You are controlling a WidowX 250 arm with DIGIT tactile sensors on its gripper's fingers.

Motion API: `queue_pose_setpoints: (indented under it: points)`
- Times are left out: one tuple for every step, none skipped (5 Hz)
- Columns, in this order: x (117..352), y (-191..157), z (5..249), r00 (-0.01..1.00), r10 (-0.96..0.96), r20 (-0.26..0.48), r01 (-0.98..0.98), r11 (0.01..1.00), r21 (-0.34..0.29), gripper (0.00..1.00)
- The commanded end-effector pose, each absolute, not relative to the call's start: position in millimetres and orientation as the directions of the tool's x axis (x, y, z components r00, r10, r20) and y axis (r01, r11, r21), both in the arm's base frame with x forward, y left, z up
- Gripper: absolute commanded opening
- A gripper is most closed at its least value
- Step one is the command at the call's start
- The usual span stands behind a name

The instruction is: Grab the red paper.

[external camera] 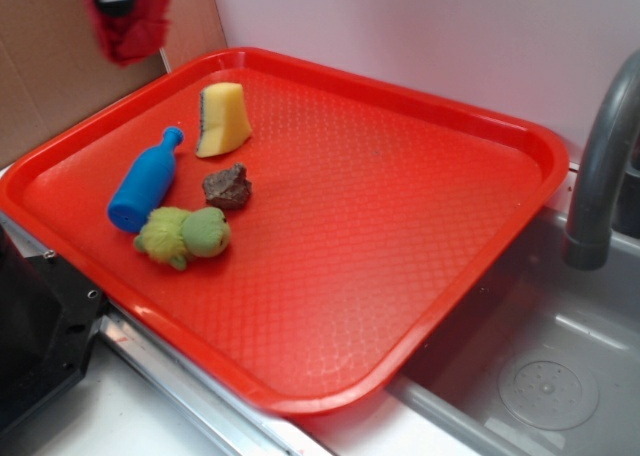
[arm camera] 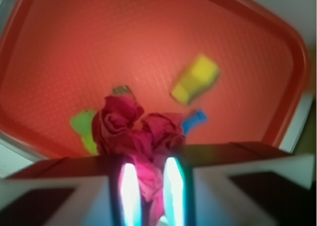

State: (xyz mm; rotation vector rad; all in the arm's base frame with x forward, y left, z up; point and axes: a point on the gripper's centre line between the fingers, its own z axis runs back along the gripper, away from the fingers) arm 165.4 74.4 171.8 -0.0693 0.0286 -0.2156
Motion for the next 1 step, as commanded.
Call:
queue_pose_setpoints:
  points:
    - [125.6,97.0,183.1,0.983,-0.095,0.157,0.109,0.991,-0.081,0.00]
